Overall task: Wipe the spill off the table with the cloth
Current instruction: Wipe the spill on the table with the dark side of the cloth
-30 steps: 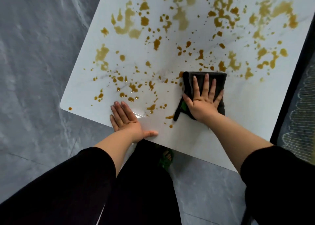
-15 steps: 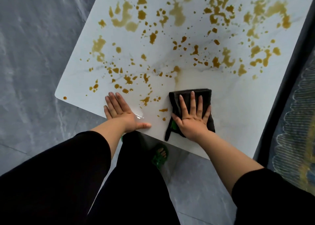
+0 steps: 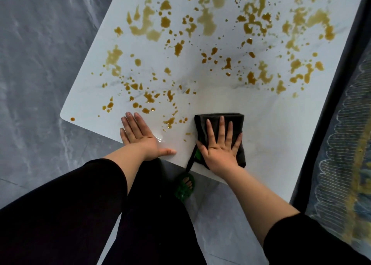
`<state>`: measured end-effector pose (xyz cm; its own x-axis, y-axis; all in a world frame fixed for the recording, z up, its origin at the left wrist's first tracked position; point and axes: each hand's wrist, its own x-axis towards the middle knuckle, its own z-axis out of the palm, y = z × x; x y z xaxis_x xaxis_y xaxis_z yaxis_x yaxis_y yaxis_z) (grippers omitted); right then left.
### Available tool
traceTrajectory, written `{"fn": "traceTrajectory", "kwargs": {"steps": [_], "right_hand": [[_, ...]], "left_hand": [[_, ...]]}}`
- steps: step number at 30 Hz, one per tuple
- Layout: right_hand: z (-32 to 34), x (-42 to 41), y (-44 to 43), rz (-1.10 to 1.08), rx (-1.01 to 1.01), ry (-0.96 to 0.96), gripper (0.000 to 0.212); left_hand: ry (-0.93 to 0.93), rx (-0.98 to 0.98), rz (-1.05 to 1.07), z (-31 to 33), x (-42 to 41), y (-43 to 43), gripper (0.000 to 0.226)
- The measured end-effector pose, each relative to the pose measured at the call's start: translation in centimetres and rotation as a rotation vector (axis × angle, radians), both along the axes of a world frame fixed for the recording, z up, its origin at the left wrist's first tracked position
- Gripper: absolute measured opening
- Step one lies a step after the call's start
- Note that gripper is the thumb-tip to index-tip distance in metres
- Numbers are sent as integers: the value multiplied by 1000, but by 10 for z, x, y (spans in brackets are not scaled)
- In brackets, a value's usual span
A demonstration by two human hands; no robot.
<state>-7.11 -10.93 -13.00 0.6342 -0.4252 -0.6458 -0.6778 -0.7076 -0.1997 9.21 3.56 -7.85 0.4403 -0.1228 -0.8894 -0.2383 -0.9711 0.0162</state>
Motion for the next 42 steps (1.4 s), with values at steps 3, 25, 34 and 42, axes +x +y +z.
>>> {"fn": "traceTrajectory", "kwargs": {"steps": [3,25,34,42], "right_hand": [[-2,4,-1,-4,-24,32,71],[0,39,-4,131,-12,36,81],[-5,112,-21,9,-67,-36,85],[-1,86,18,-31,-48,32,91]], "left_hand": [[3,-7,18,-3,2,0,162],[-1,27,20,-17,4,5,167],[-22,23,32,-22,4,7,169],[6,26,35,-17,5,5,166]]}}
